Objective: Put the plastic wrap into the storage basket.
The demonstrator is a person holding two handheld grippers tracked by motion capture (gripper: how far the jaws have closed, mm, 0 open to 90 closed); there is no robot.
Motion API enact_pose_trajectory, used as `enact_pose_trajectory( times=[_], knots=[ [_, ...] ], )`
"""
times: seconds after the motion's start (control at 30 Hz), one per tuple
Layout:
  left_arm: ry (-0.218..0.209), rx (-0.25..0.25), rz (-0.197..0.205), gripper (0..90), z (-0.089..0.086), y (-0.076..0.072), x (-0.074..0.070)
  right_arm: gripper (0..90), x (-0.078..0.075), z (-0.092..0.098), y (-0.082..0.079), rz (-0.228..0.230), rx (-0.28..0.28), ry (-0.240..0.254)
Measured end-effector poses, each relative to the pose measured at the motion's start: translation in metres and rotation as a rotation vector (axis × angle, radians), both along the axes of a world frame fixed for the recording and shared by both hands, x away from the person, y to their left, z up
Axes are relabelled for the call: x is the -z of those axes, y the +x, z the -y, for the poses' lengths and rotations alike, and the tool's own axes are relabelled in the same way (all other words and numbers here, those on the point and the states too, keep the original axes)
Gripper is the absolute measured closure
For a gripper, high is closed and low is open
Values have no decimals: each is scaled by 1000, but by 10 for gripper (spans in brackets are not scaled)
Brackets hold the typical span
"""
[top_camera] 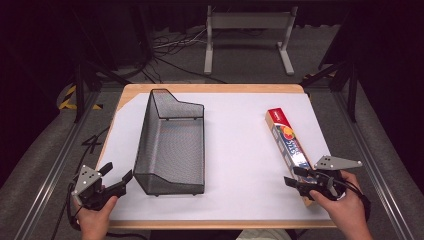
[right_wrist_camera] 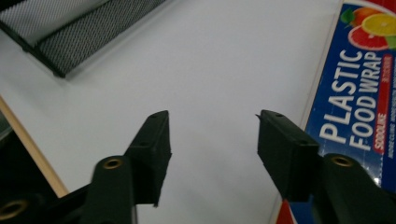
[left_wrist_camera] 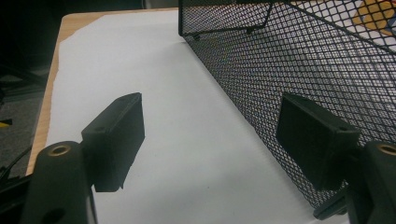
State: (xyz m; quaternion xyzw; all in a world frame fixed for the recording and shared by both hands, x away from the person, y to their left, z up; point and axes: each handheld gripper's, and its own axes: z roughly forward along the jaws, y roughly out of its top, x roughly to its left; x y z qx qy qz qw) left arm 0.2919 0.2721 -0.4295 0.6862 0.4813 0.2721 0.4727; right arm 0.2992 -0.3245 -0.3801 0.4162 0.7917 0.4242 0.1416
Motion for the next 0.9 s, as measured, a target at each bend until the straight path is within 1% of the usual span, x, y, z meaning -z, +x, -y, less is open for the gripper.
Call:
enact_pose_trajectory(
  times=[0.03,0.07,0.1,0.23,0.4,0.43,0.53,0.8,0.9],
  knots=[
    [1,0,0,244,0,0,0,357,-1,0,2,7,14,13],
    [2,0,0,243,0,0,0,321,-3,0,4,28,24,22],
    [5,0,-2,243,0,-1,0,308,-4,0,6,38,39,26],
    [7,-7,0,242,-1,-1,0,286,-9,1,16,54,73,27],
    [10,-10,-3,242,-2,-1,1,269,-22,2,30,77,116,17],
    [10,-10,-3,242,-2,-1,1,269,-22,2,30,77,116,17],
    [13,-12,-5,242,-1,-1,1,259,-29,3,42,88,143,-4],
    [12,-19,-6,241,-3,-2,2,240,-43,15,73,75,225,-30],
    [12,-20,-8,241,-3,-2,2,231,-45,19,85,59,253,-24]
  ],
)
